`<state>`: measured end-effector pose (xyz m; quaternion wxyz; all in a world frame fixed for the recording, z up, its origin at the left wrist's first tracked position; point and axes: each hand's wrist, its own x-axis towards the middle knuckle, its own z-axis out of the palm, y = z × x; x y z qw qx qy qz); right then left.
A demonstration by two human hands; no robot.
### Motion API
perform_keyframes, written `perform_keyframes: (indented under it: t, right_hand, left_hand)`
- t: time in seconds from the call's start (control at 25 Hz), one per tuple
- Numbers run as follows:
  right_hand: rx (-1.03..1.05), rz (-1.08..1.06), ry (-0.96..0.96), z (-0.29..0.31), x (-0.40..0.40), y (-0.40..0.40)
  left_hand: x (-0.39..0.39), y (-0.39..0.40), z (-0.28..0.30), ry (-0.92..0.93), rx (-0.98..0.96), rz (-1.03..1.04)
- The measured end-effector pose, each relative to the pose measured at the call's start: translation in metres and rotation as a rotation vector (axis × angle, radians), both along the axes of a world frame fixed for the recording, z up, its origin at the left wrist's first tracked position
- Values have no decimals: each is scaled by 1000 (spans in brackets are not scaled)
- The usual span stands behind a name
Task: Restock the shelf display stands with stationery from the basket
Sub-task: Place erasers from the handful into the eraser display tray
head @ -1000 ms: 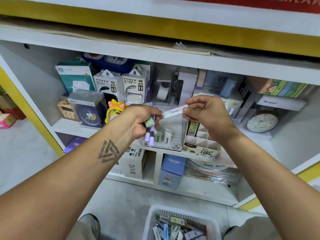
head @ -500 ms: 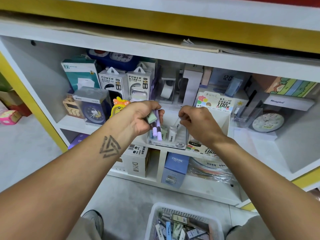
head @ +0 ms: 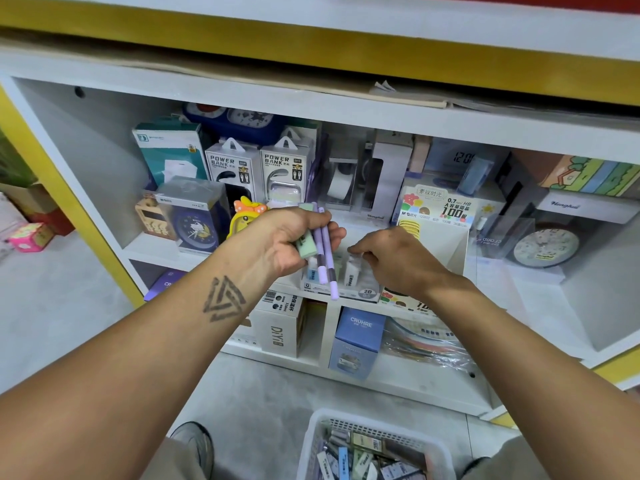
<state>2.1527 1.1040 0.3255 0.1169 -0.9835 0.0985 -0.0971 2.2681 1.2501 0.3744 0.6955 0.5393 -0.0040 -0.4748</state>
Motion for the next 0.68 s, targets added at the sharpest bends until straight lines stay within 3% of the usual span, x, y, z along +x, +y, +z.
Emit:
perform_keyframes:
  t: [0.08, 0.2, 0.36, 0.44, 0.56, 0.68]
  right_hand:
    - [145, -60, -39, 6, 2, 4]
    - [794, -167, -164, 25, 2, 18]
    - [1229, -35, 0, 42, -12, 26]
    - [1219, -53, -59, 45, -21, 20]
    - [1114, -220, -328, 53, -37, -5]
    - [1297, -297, -605, 63, -65, -34]
  left_hand:
    - [0, -1, 1, 9, -24, 15]
    - [0, -4, 3, -4, -93, 70]
    - [-2, -10, 4, -17, -178, 176]
    - [-7, -14, 5, -22, -190, 204]
    - [-16, -22, 7, -56, -153, 207]
    - [-38, -31, 9, -114, -118, 50]
